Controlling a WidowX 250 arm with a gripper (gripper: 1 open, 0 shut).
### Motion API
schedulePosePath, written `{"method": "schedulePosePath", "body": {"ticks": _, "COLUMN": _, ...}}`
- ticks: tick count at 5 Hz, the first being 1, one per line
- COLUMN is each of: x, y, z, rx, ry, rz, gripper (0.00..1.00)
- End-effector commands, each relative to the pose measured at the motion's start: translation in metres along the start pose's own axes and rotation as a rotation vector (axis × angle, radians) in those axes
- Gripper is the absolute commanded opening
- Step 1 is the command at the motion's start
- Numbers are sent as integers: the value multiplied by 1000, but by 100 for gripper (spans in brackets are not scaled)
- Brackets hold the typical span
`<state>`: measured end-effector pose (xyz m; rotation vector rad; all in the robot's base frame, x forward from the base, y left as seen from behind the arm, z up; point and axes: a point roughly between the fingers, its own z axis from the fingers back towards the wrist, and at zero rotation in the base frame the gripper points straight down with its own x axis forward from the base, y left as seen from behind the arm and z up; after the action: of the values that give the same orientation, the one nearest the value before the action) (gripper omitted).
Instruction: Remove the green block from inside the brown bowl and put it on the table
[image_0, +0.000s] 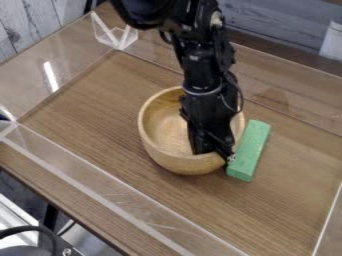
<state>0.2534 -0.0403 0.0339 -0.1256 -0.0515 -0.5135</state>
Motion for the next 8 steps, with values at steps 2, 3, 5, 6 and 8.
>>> {"method": "schedulePosePath", "body": {"ticks": 2, "x": 6, "y": -1, "z": -3, "rx": 9, "ry": -27, "rz": -3, "gripper": 0}}
{"method": "schedulePosePath", "body": {"ticks": 3, "x": 6, "y": -1, "z": -9, "rx": 5, "ry": -20, "rz": 6, "gripper": 0}}
{"method": "schedulePosePath", "body": {"ticks": 5, "x": 6, "y": 1, "z": -19, "rx": 0, "ry": -8, "rz": 24, "gripper": 0}}
{"method": "schedulePosePath", "body": {"ticks": 6, "x": 6, "y": 1, "z": -23, "rx": -3, "ry": 0, "rz": 30, "gripper": 0}}
{"method": "schedulePosePath", "body": {"ticks": 8, "x": 5, "y": 2, "z": -26, "rx": -9, "ry": 17, "rz": 39, "gripper": 0}}
